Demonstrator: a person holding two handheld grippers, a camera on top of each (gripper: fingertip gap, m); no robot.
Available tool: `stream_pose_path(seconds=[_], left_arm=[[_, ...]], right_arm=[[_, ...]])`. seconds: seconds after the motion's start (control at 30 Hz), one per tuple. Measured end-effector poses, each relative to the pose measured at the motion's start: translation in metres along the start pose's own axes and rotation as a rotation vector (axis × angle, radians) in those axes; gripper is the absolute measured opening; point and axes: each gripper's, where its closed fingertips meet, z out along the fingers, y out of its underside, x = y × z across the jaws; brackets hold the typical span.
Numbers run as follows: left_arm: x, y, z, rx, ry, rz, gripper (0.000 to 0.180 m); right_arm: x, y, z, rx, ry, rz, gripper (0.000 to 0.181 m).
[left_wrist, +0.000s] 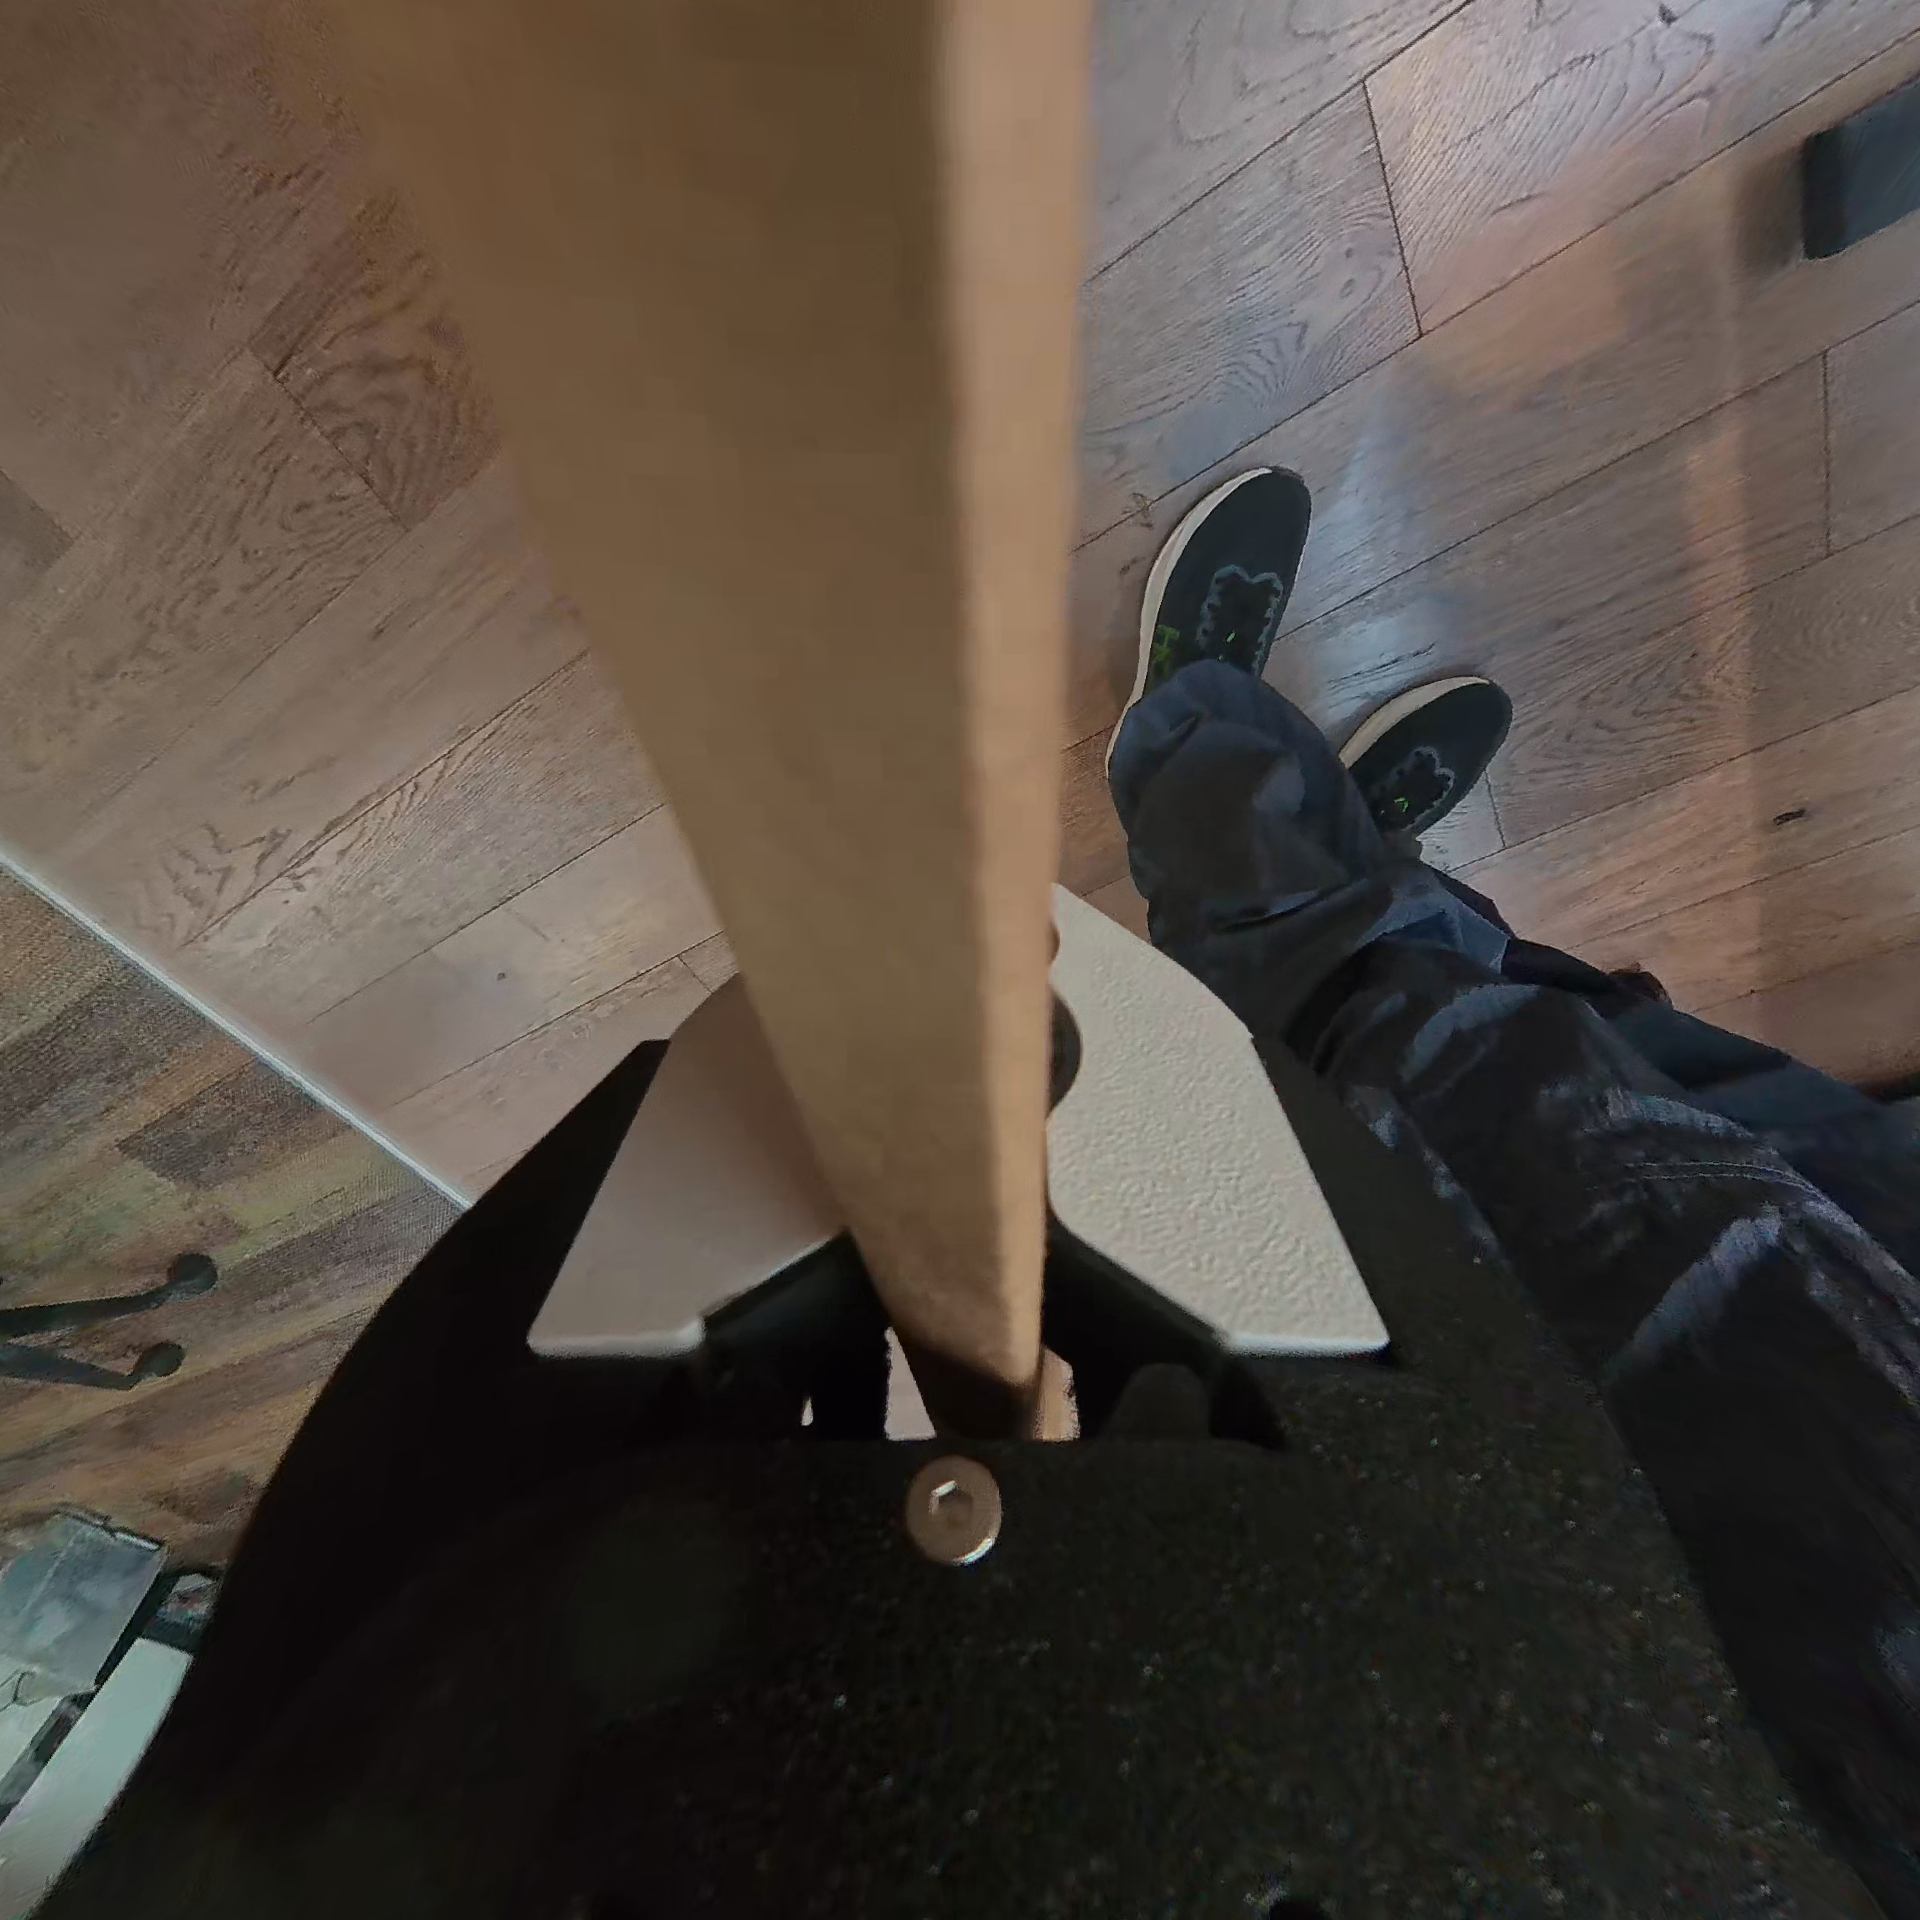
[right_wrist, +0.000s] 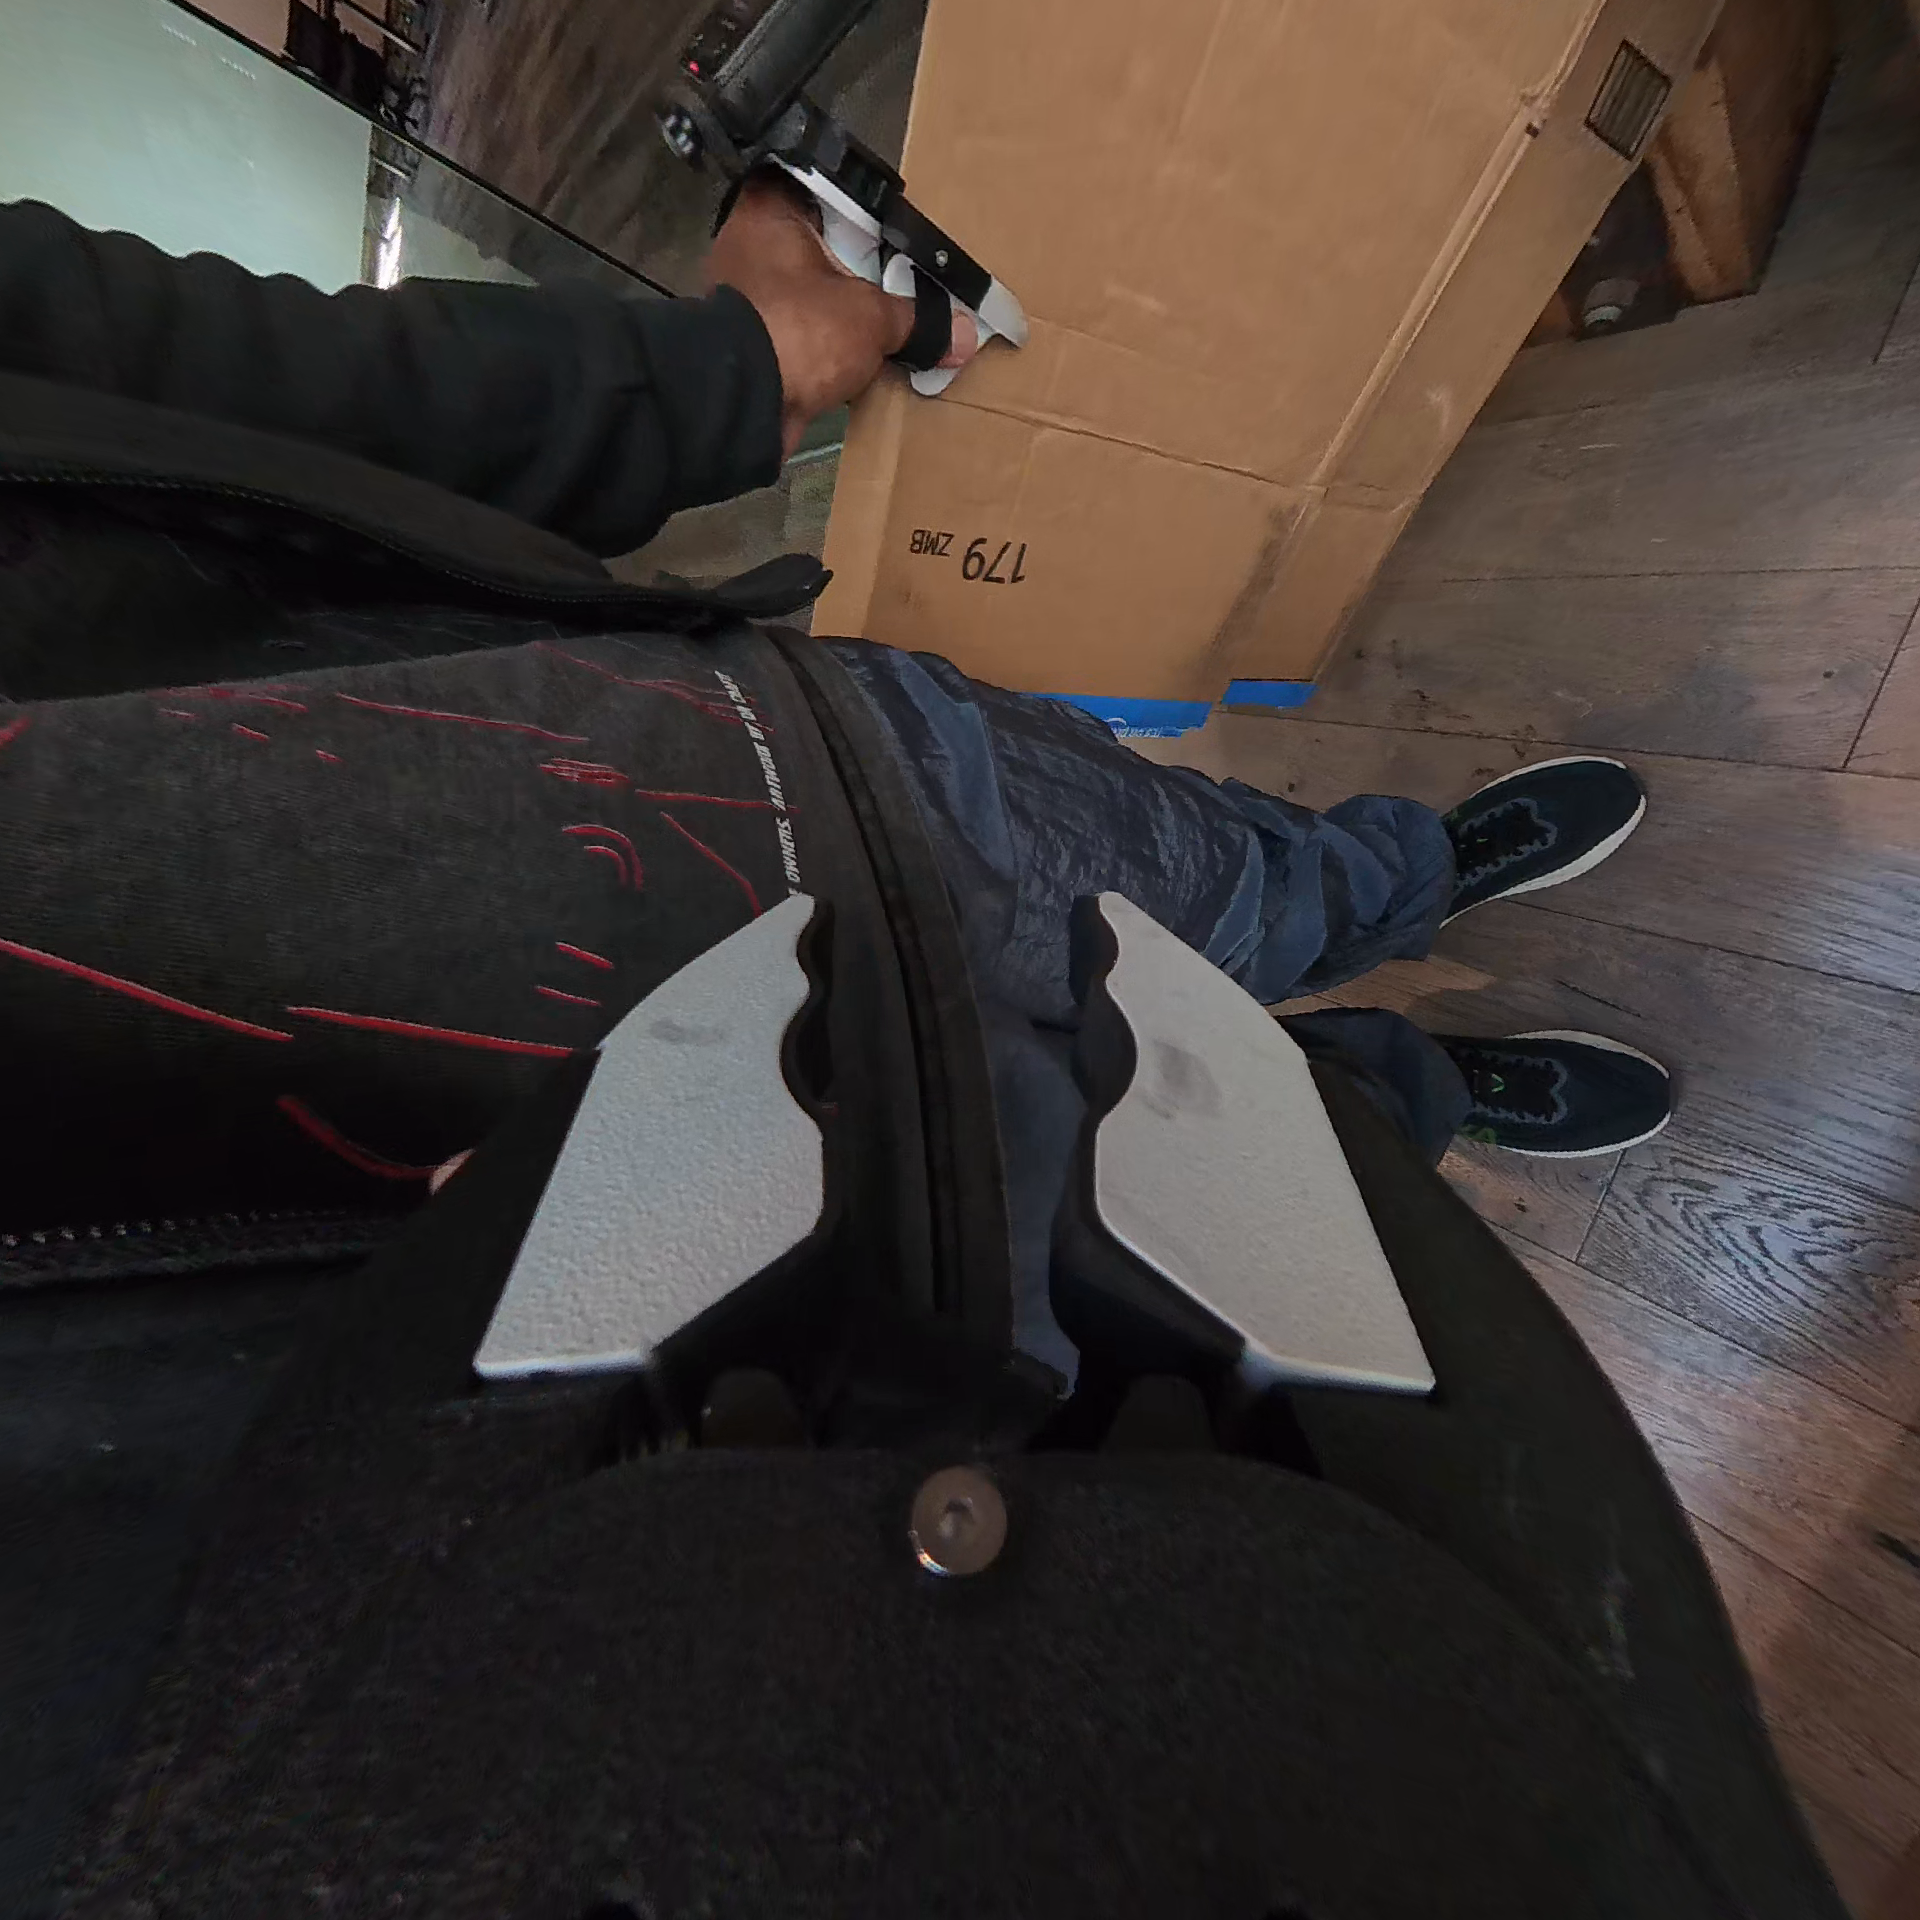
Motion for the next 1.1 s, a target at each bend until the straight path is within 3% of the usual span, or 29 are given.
stream_pose_path(seconds=[0.23,0.73,1.1], left_arm=[[0.035,-0.014,0.002,-0.026,-0.008,0.088,0.021],[0.035,-0.097,0.012,-0.14,0.091,0.004,0.02],[0.011,-0.179,0.062,-0.169,0.131,-0.04,0.022]], right_arm=[[-0.001,-0.008,0.009,-0.012,-0.005,-0.001,0.044],[0.0,-0.016,0.012,-0.051,0.005,-0.003,0.044],[0.017,-0.029,-0.001,0.017,0.158,0.067,0.041]])
